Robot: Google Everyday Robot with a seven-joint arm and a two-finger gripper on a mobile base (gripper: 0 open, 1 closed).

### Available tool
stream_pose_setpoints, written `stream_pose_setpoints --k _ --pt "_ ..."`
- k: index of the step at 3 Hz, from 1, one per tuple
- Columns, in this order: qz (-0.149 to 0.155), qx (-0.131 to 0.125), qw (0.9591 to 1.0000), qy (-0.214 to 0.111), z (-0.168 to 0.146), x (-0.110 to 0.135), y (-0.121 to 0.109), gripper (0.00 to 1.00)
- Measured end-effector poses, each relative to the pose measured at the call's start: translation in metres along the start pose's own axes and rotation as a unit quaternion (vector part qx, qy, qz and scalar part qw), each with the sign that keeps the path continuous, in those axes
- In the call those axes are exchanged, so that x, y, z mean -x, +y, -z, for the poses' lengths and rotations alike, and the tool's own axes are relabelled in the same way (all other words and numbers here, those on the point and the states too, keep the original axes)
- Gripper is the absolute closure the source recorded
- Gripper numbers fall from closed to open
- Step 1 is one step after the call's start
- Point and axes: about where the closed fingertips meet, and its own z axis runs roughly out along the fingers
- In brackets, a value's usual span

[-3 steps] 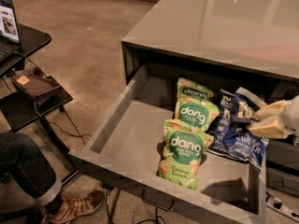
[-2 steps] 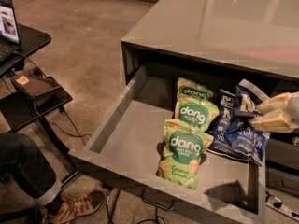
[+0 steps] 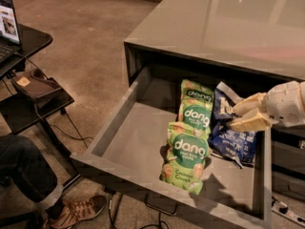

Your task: Pick blue chip bag from top drawer and place on counter

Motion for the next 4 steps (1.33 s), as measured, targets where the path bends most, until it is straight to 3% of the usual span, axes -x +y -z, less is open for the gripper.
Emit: stream_pose_setpoints --k 1,2,3,4 --pt "0.001 0.019 0.9998 -0.002 -0.006 0.0 0.006 1.0" --pt "0.001 0.019 0.9998 -0.002 -0.006 0.0 0.006 1.0" --pt "0.028 0.049 0.9982 -0.021 -0.017 0.028 0.024 1.0" --pt "0.071 0.071 0.9937 -0.051 -0.013 0.065 0.049 1.0"
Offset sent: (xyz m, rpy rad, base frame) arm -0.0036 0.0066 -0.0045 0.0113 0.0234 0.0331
